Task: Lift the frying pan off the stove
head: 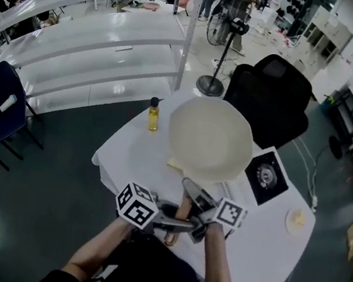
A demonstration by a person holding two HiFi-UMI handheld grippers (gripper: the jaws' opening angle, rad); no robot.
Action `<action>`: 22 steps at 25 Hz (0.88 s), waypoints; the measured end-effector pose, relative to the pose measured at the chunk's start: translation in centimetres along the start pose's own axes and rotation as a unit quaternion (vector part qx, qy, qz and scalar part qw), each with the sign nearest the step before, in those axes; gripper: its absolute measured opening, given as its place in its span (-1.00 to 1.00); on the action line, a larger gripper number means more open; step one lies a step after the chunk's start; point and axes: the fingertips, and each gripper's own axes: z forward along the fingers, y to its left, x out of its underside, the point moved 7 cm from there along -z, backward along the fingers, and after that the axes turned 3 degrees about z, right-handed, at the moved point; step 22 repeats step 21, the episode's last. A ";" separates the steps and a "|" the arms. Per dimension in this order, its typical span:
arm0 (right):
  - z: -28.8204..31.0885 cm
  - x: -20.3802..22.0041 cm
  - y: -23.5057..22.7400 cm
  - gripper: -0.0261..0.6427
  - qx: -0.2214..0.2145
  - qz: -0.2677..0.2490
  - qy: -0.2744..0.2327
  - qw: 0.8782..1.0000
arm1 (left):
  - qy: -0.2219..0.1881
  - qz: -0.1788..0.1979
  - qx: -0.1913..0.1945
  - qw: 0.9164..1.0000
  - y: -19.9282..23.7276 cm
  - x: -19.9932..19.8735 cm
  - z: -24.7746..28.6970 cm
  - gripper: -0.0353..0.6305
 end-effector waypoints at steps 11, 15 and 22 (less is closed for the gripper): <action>0.8 0.3 0.1 -0.15 0.004 0.003 0.001 1.000 | 0.001 -0.003 -0.001 1.000 0.2 0.0 -0.9 -0.32; 0.9 0.6 0.0 -0.15 0.004 0.003 0.001 1.000 | 0.000 -0.006 0.001 1.000 0.1 0.2 -1.0 -0.32; 1.0 0.6 0.4 -0.15 -0.012 -0.002 -0.001 1.000 | 0.000 -0.008 0.002 1.000 -0.1 0.3 -1.0 -0.32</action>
